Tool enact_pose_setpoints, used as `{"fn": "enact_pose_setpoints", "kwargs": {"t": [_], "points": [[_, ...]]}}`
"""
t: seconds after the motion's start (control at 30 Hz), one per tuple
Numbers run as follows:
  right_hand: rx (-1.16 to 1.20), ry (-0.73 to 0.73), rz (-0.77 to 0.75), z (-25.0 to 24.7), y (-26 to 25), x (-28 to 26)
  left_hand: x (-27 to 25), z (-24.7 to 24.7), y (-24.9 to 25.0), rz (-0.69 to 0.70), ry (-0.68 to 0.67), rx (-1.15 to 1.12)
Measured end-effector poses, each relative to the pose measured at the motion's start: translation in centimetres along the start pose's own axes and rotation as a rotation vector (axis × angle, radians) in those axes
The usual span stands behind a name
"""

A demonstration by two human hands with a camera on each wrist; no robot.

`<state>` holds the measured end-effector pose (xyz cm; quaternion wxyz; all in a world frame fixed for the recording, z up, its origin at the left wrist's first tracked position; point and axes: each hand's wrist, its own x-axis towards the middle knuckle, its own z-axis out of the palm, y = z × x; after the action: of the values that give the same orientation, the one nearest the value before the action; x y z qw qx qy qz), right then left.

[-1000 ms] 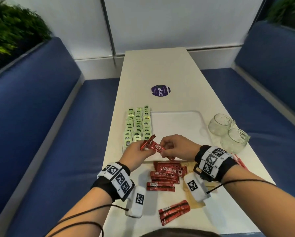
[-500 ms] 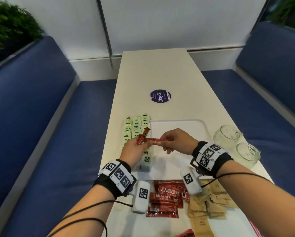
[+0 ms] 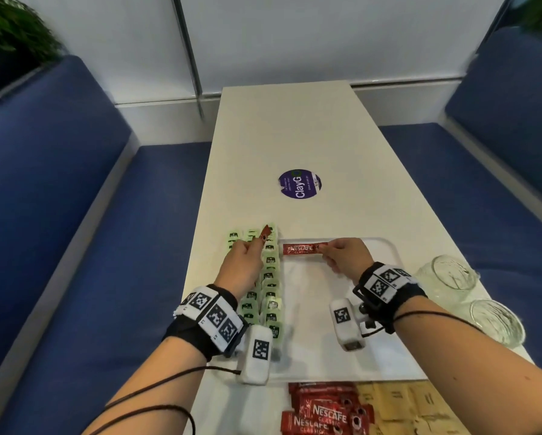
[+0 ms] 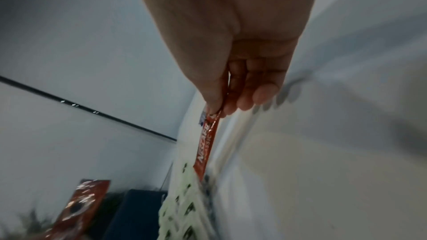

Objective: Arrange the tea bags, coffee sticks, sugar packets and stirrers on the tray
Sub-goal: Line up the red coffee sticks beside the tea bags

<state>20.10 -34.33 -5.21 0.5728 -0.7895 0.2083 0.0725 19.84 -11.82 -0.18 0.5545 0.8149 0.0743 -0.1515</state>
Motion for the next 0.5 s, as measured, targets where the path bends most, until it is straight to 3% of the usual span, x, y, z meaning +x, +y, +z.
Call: {"fn": "enact_pose_setpoints", "kwargs": {"t": [0.2, 0.5], "points": [[-0.092, 0.042, 0.087, 0.9, 0.4, 3.0, 0.8, -1.2, -0.7, 0.005, -0.003, -0.078], [-0.088, 0.054, 0.094, 1.1, 0.1, 3.9, -0.3, -2.5, -1.7, 0.003, -0.034, -0.131]]}}
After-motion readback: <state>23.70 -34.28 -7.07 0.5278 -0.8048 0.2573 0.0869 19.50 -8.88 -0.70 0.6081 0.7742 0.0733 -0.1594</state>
